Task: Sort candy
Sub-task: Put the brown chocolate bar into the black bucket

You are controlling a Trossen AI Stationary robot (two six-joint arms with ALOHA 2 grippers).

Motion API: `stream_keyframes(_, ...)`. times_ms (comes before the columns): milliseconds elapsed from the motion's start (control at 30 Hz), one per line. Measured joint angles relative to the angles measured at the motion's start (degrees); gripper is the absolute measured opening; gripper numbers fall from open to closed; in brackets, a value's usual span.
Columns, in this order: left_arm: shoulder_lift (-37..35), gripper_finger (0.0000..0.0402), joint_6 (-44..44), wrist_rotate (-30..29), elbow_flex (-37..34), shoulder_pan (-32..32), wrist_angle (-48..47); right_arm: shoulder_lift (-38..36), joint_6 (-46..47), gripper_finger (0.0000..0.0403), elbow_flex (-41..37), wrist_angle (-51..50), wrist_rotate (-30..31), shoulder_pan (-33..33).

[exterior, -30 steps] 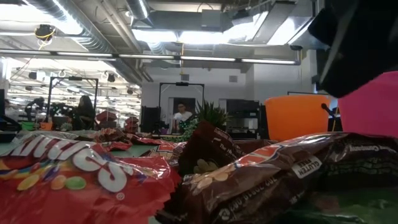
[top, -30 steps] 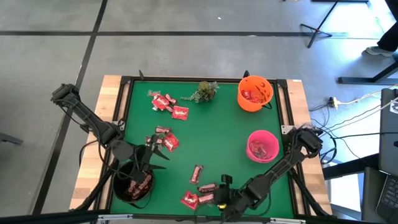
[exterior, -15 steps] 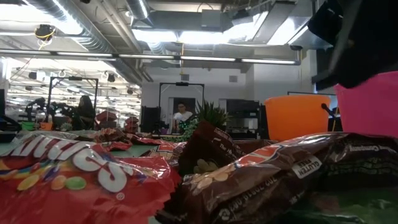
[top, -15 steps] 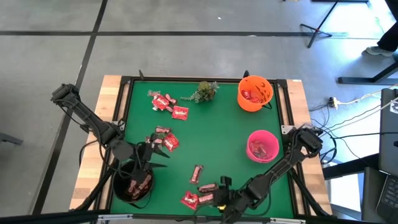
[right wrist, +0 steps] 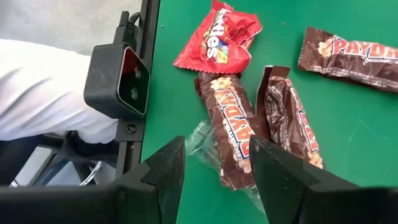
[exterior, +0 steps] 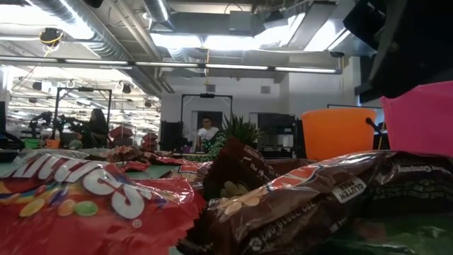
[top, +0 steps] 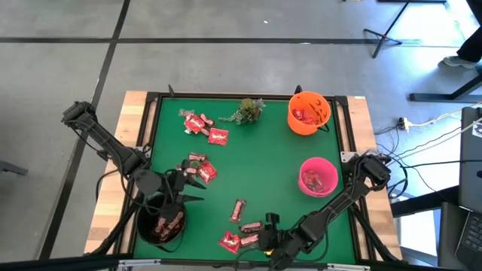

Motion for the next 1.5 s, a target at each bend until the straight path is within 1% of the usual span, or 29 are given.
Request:
stream_keyframes(133,0.00,0.0153,-0.79,-0.02,0.00,0.01,-0.02,0.00,-0.91,0.0176,0.00,-0.02,1.49,0.00)
stream_keyframes(367,0.00,0.0153,-0.98,-0.02,0.00,-0.14,0.00,-0.01,-0.94,0.0176,0.00,-0.10,1.78,0.00)
stream_keyframes(500,0.00,0.0153,-0.98,0.00,0.00,-0.13,0.00,1.31,-0.90,0.0176,0.02,-0.02,4.02,0.00)
stream_keyframes(767,0.00,0.0153,-0.98,0.02,0.00,-0.15,-0.08,3.70,-0.90,0.0176,0.02,-0.26,3.07,-0.94)
stream_keyframes(933,0.00,0.0153,-0.68,0.02,0.00,-0.15,-0.17,3.76,-0.74,0.0176,0.02,-1.95,4.09,-2.85)
stream_keyframes(1067,0.00,0.0153,-0.57,0.02,0.00,-0.13,-0.20,3.76,0.79,0.0175,-0.03,-5.51,3.63,-5.21)
stream_keyframes(1200,0.00,0.0153,-0.55,0.02,0.00,-0.15,-0.24,3.77,0.99,0.0155,-1.23,-5.79,0.94,-7.17)
stream_keyframes(1367,0.00,0.0153,-0.52,0.02,0.00,-0.15,-0.28,3.78,0.99,0.0109,-2.04,-5.87,-1.37,-8.50)
stream_keyframes(1500,0.00,0.0153,-0.52,0.02,0.00,-0.15,-0.31,3.78,0.15,0.0076,-2.05,-6.12,-1.62,-8.79)
